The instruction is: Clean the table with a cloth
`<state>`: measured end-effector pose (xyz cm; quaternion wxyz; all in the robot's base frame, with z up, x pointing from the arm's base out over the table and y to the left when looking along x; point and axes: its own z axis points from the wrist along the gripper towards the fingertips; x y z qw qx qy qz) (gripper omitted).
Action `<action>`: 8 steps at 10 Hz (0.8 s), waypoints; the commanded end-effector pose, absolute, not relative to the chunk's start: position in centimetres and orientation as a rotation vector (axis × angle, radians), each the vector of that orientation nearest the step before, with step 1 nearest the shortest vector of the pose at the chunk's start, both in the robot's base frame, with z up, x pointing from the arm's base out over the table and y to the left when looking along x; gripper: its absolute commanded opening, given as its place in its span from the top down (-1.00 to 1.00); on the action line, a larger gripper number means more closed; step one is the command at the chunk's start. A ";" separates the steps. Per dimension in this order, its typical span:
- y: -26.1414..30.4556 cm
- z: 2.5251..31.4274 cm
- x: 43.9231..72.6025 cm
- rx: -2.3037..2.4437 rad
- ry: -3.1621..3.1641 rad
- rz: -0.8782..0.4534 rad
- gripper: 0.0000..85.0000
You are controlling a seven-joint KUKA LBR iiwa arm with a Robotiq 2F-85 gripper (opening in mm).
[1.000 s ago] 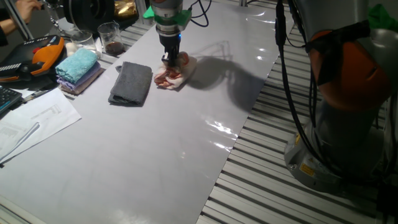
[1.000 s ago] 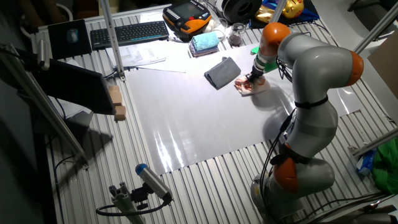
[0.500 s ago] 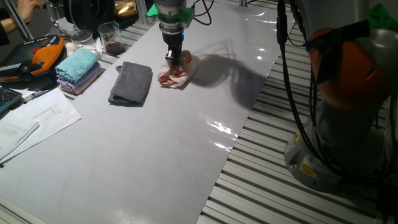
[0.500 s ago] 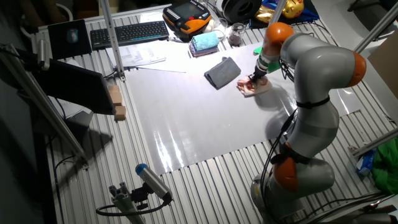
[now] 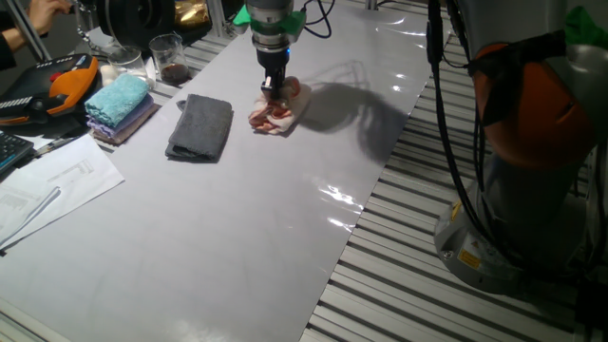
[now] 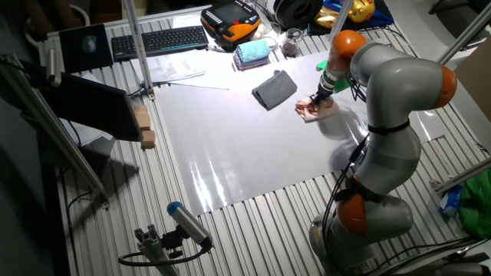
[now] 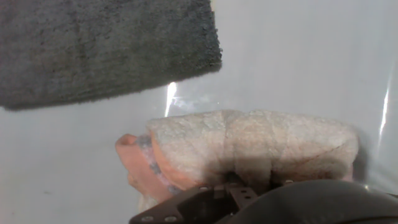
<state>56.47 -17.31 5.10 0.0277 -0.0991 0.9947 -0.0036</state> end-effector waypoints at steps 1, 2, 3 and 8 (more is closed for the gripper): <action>-17.2 5.2 56.2 -0.301 3.075 -0.010 1.00; -17.1 5.3 55.9 -0.290 3.079 -0.007 1.00; -16.9 5.3 55.5 -0.278 3.081 0.005 1.00; -15.6 5.3 53.8 -0.195 3.097 0.027 1.00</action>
